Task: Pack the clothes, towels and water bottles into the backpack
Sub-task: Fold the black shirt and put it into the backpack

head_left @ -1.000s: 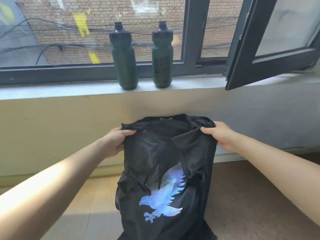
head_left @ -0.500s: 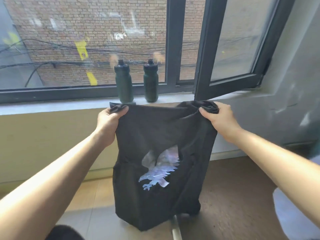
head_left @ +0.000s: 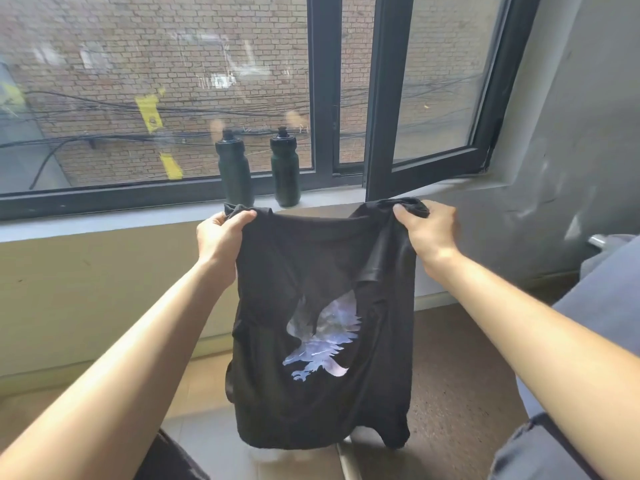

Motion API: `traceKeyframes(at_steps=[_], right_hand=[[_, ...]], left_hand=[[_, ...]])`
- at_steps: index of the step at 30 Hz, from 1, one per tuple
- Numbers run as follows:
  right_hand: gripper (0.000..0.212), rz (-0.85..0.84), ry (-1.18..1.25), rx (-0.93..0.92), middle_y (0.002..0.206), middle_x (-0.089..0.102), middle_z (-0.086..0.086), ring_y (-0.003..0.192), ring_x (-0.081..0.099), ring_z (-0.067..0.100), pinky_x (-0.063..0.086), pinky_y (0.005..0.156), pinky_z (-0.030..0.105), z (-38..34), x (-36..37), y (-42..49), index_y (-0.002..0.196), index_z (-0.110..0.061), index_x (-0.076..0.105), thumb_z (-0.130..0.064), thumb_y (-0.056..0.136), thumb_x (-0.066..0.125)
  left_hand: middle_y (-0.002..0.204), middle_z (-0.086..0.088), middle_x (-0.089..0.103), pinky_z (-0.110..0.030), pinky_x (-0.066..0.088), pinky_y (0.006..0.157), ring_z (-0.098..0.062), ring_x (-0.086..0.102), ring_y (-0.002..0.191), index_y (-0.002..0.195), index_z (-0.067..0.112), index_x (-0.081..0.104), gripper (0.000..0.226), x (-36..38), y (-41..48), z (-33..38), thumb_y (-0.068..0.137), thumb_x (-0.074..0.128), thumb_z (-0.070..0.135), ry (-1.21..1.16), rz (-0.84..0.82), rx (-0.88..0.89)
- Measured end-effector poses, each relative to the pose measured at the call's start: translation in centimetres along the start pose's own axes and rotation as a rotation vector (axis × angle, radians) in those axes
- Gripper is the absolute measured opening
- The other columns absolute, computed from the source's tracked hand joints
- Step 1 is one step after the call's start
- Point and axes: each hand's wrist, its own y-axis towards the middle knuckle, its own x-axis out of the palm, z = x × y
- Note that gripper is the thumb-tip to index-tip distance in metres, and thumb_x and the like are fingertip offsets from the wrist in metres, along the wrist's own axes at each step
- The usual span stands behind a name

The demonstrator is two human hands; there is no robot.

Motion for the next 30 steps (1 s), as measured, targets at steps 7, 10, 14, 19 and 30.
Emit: traceKeyframes(at_steps=[7, 10, 14, 19, 30], right_hand=[[0.043, 0.093, -0.25, -0.224, 0.051, 0.048, -0.009, 0.054, 0.046, 0.016, 0.034, 0.057, 0.029, -2.8, 2.2, -1.7, 0.055, -0.019, 0.047, -0.036, 0.084, 0.073], [0.041, 0.093, -0.268, -0.326, 0.055, 0.05, -0.012, 0.059, 0.05, 0.016, 0.032, 0.054, 0.024, -4.1, 3.4, -2.8, 0.059, -0.021, 0.047, -0.034, 0.085, 0.075], [0.025, -0.049, -0.169, -0.34, 0.068, 0.066, -0.009, 0.062, 0.06, 0.008, 0.037, 0.054, 0.006, -4.8, 4.7, -4.1, 0.071, -0.018, 0.065, -0.034, 0.083, 0.081], [0.016, -0.434, 0.168, -0.179, 0.08, 0.078, -0.002, 0.07, 0.072, 0.011, 0.053, 0.058, 0.026, -4.3, 4.8, -5.0, 0.092, -0.015, 0.081, -0.031, 0.088, 0.079], [0.024, -0.602, 0.06, -0.306, 0.097, 0.077, 0.0, 0.092, 0.072, 0.01, 0.058, 0.083, 0.025, -3.8, 2.5, -4.3, 0.107, -0.014, 0.073, -0.023, 0.086, 0.081]], left_hand=[[0.087, -0.017, 0.075, -0.06, 0.06, 0.084, -0.022, 0.066, 0.078, 0.08, 0.006, 0.064, 0.053, 2.3, -0.7, 0.9, 0.05, 0.076, 0.048, 0.145, -0.018, 0.079], [0.065, -0.003, 0.062, -0.055, 0.064, 0.075, -0.02, 0.063, 0.07, 0.06, 0.021, 0.054, 0.032, 4.4, -2.9, 2.0, 0.055, 0.076, 0.043, 0.173, -0.052, 0.114], [0.067, -0.01, 0.068, -0.043, 0.064, 0.068, -0.03, 0.074, 0.078, 0.059, 0.02, 0.055, 0.028, 6.4, -4.9, 1.7, 0.074, 0.078, 0.024, 0.113, -0.115, 0.095], [0.09, -0.012, 0.078, -0.04, 0.063, 0.074, -0.03, 0.078, 0.091, 0.102, -0.002, 0.071, 0.031, 7.4, -5.4, 1.8, 0.082, 0.071, 0.022, -0.035, -0.276, -0.061], [0.102, -0.003, 0.076, -0.034, 0.061, 0.078, -0.018, 0.07, 0.09, 0.105, 0.009, 0.076, 0.021, 6.2, -5.2, 1.5, 0.096, 0.063, 0.024, 0.038, -0.668, 0.093]])
